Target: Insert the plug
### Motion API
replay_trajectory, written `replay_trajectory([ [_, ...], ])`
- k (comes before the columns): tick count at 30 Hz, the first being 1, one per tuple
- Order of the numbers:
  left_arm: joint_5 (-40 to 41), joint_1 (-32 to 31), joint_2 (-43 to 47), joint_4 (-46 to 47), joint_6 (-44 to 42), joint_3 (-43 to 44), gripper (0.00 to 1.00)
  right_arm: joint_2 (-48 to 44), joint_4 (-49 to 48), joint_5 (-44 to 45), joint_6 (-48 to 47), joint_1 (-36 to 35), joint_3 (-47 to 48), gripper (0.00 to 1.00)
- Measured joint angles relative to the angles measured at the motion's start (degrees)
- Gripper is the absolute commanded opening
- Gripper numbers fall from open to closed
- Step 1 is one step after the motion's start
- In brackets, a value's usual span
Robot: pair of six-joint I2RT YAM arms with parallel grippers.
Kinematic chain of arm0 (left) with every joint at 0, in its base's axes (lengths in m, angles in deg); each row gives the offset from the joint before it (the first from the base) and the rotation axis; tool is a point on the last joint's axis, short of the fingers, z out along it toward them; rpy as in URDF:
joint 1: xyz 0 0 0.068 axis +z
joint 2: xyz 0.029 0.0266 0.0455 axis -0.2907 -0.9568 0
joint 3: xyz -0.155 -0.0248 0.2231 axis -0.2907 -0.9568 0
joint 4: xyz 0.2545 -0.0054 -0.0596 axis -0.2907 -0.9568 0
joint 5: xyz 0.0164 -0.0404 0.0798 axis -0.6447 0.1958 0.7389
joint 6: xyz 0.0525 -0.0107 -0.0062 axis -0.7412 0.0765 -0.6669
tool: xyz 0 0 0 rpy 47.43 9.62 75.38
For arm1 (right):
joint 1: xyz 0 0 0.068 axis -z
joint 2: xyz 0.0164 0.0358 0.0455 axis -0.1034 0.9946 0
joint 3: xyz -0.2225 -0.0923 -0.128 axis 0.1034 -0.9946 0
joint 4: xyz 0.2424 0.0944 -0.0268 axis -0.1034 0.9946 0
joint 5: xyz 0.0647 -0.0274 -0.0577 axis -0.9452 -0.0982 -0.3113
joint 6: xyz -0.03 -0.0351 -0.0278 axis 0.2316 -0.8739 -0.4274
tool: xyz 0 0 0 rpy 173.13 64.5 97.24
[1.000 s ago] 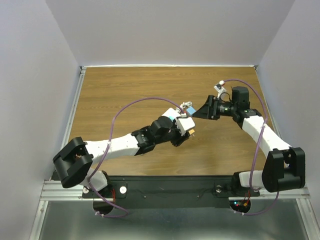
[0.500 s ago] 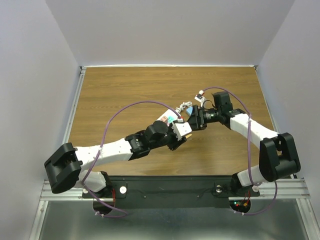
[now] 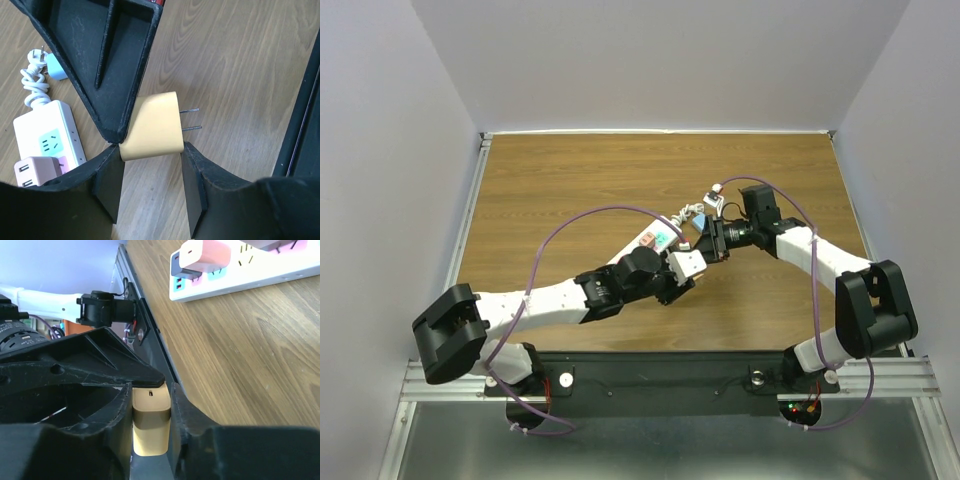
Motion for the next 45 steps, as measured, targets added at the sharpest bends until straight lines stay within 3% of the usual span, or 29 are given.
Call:
replay_trajectory([
  [2, 0.83, -0.22, -0.13, 0.35, 0.15, -0.13, 0.13, 0.00, -0.11, -0.11, -0.39, 0.04, -0.07, 0.01],
  [3, 1.51, -0.39, -0.26, 0.52, 0.37, -0.17, 0.16, 0.00, -0.20, -0.04, -0.46, 0.04, -0.07, 0.00],
  [7, 4.04, -0.81, -0.28, 1.18, 2.29, -0.24, 0.53, -0.11, -0.98, -0.02, -0.59, 0.02, -0.11, 0.00],
  [9, 4.63, -0.81, -0.26, 1.88, 3.15, -0.52, 0.58, -0.31, -1.62, 0.35, -0.55, 0.02, -0.11, 0.00],
  [11, 5.25, -0.79, -0.17, 2.86, 4.26, -1.09, 0.69, -0.63, -1.75, 0.92, -0.31, 0.00, -0.11, 0.00],
  [12, 6.08, -0.63, 0.15, 3.23, 4.83, -1.75, 0.78, -0.83, -1.73, 1.14, -0.24, 0.00, -0.11, 0.00],
  [13, 6.47, -0.33, 0.42, 3.37, 5.20, -2.21, 0.96, -1.05, -1.68, 1.73, -0.11, 0.00, -0.09, 0.00],
  [14, 7.21, 0.11, 0.83, 3.74, 6.05, -2.84, 0.99, -1.18, -1.60, 2.08, 0.13, -0.02, -0.04, 0.00],
  [22, 8.74, 3.87, 8.92, 5.90, 10.56, -8.94, 0.99, -0.50, -2.32, 5.22, 3.06, 0.00, 2.56, 0.00],
  [28, 4.85, 6.01, 13.64, 11.69, 18.10, -14.19, 0.99, -0.66, -10.47, 9.88, 8.63, 0.00, 2.99, 0.00],
  [36, -0.07, 7.10, 14.12, 30.82, 36.46, -20.57, 0.99, -3.56, -32.89, 11.85, 20.90, -0.61, 1.51, 0.00],
  [39, -0.22, 8.07, 13.62, 39.56, 43.04, -22.34, 0.99, -4.13, -37.51, 12.00, 22.58, -2.21, 1.51, 0.00],
  [45, 0.00, 9.60, 11.17, 47.87, 49.59, -22.34, 0.99, -6.86, -42.45, 11.98, 23.17, -6.21, 0.17, 0.00],
])
